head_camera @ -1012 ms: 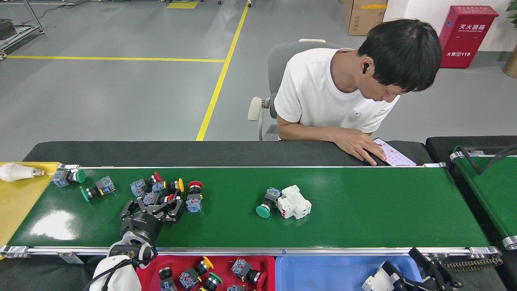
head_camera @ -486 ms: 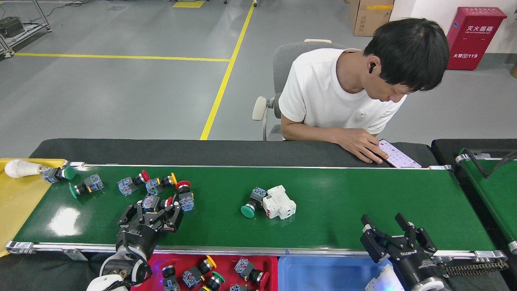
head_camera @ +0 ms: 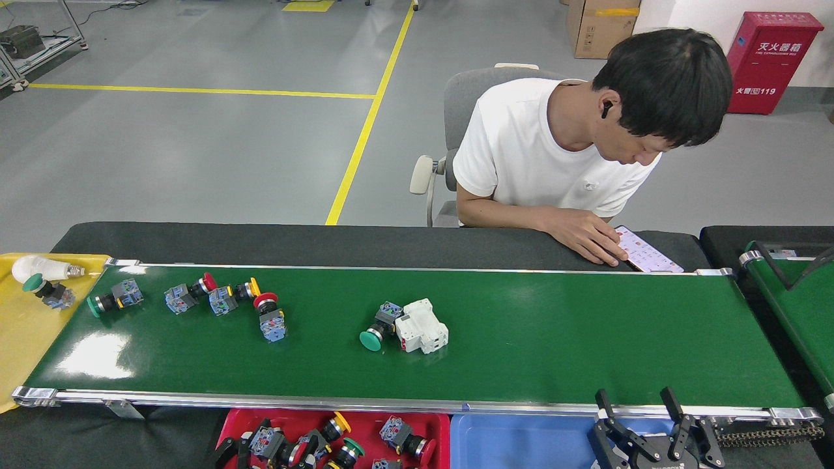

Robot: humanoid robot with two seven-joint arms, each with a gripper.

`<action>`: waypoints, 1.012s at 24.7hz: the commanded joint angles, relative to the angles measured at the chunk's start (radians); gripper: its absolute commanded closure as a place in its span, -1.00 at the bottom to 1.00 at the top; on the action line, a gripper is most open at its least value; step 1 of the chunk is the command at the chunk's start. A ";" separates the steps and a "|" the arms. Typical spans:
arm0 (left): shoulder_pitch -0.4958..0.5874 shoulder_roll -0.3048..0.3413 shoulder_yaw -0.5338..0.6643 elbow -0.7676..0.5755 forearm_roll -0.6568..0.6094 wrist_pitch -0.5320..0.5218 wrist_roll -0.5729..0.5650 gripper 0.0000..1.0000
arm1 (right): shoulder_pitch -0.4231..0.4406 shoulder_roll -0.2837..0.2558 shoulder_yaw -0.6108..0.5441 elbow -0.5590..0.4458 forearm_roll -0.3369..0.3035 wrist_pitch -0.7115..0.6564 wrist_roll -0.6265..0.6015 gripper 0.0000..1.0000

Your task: Pick switch part from conveyor to tray

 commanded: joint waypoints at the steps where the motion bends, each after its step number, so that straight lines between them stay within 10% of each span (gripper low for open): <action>1: -0.004 0.003 0.011 -0.016 0.000 -0.011 0.012 -1.00 | -0.003 -0.006 -0.013 -0.014 0.000 0.017 -0.020 -1.00; 9: -0.010 -0.011 0.187 -0.011 0.246 0.005 -0.054 -1.00 | 0.008 -0.006 -0.014 -0.014 0.000 0.038 -0.014 -1.00; 25: -0.407 0.113 0.270 0.429 0.161 0.212 -0.077 -1.00 | -0.189 -0.012 0.010 0.123 0.002 0.040 0.049 -1.00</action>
